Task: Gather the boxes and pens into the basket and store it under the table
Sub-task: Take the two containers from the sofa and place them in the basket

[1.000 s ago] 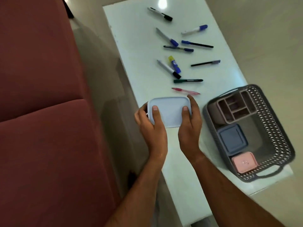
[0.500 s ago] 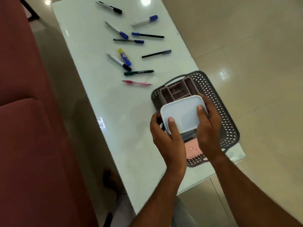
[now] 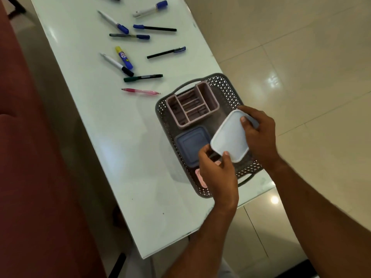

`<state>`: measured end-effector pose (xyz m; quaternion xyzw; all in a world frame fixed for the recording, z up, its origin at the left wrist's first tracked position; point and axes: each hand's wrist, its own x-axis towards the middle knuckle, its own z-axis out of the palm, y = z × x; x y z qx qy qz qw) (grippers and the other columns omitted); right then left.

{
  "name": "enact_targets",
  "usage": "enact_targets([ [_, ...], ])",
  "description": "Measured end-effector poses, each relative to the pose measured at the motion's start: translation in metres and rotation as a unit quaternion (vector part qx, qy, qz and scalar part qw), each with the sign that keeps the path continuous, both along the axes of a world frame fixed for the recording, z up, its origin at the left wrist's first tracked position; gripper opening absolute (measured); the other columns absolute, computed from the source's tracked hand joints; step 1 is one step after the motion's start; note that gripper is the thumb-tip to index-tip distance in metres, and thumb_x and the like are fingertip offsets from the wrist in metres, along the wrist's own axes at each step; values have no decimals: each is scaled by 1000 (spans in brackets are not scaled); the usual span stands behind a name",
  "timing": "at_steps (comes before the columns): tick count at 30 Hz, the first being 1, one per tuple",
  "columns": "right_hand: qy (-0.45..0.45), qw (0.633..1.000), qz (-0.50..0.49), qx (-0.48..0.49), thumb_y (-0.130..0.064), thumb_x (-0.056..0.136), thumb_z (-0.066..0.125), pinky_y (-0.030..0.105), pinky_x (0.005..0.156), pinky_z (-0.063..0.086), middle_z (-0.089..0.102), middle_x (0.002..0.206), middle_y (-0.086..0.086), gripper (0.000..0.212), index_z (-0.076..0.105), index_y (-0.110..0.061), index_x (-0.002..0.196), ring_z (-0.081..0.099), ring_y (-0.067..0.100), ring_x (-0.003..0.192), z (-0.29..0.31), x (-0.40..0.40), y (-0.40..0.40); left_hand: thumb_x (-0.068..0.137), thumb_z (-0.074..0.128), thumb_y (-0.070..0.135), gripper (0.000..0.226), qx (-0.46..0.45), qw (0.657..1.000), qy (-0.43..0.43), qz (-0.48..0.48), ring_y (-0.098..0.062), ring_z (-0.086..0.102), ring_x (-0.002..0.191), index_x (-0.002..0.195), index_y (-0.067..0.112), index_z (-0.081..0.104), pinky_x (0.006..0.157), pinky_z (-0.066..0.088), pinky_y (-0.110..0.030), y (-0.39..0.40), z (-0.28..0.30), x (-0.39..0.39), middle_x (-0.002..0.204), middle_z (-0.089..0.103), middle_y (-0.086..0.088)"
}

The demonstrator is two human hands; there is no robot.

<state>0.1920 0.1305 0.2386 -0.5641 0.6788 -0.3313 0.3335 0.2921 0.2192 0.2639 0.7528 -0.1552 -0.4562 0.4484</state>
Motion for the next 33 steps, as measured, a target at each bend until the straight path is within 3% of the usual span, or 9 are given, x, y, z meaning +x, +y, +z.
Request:
enact_targets([
  [3, -1, 999, 36, 10, -11, 93, 65, 12, 85, 49, 72, 115, 8, 26, 72, -14, 118, 65, 22, 103, -6, -1, -8, 88, 76, 12, 41, 47, 999, 17, 0, -12, 70, 102, 124, 14, 57, 76, 53, -6, 4, -8, -13, 116, 70, -1],
  [6, -15, 998, 61, 17, -13, 89, 73, 22, 90, 54, 73, 114, 2, 25, 72, -13, 114, 67, 18, 104, -13, -1, -15, 84, 80, 13, 40, 96, 993, 62, 19, -16, 72, 100, 116, 16, 56, 86, 59, -24, 3, -15, -26, 114, 71, -3],
  [9, -23, 996, 84, 30, -20, 84, 80, 16, 86, 54, 72, 113, -2, 33, 69, -14, 114, 67, 11, 100, -23, -2, -22, 82, 81, 12, 39, 147, 984, 89, 56, -19, 72, 98, 109, 17, 53, 90, 59, -34, -3, -21, -38, 109, 71, -3],
  [11, -17, 996, 88, 24, -21, 80, 83, 17, 85, 54, 70, 113, -1, 37, 68, -14, 113, 66, 11, 99, -30, -2, -27, 82, 81, 10, 40, 163, 977, 108, 85, -17, 70, 95, 110, 16, 53, 90, 57, -31, -9, -25, -43, 106, 70, -2],
  [14, -33, 995, 91, 24, -16, 78, 84, 23, 86, 56, 68, 112, 2, 40, 63, -12, 111, 66, 14, 98, -39, -4, -35, 82, 79, 5, 45, 157, 965, 156, 141, -10, 68, 89, 119, 13, 54, 76, 54, -13, -18, -29, -50, 111, 71, -3],
  [16, -49, 994, 96, 33, -12, 79, 83, 24, 85, 56, 67, 111, 4, 41, 59, -10, 111, 66, 17, 98, -43, -4, -40, 82, 78, 2, 48, 146, 955, 188, 179, -10, 70, 92, 121, 13, 54, 71, 53, -8, -23, -32, -56, 113, 71, -3],
  [21, -85, 988, 124, 42, -7, 79, 82, 25, 82, 56, 60, 108, -3, 44, 51, -17, 109, 67, 17, 94, -47, -2, -51, 80, 79, -4, 54, 107, 929, 251, 250, -12, 71, 103, 122, 16, 51, 95, 56, -26, -31, -35, -70, 112, 71, -1],
  [33, -98, 981, 160, 45, -12, 78, 82, 29, 87, 56, 59, 107, -13, 46, 50, -23, 109, 66, 16, 97, -57, 0, -59, 78, 79, -8, 67, 67, 920, 249, 296, -20, 68, 112, 124, 19, 40, 103, 54, -40, -39, -43, -83, 124, 66, -9],
])
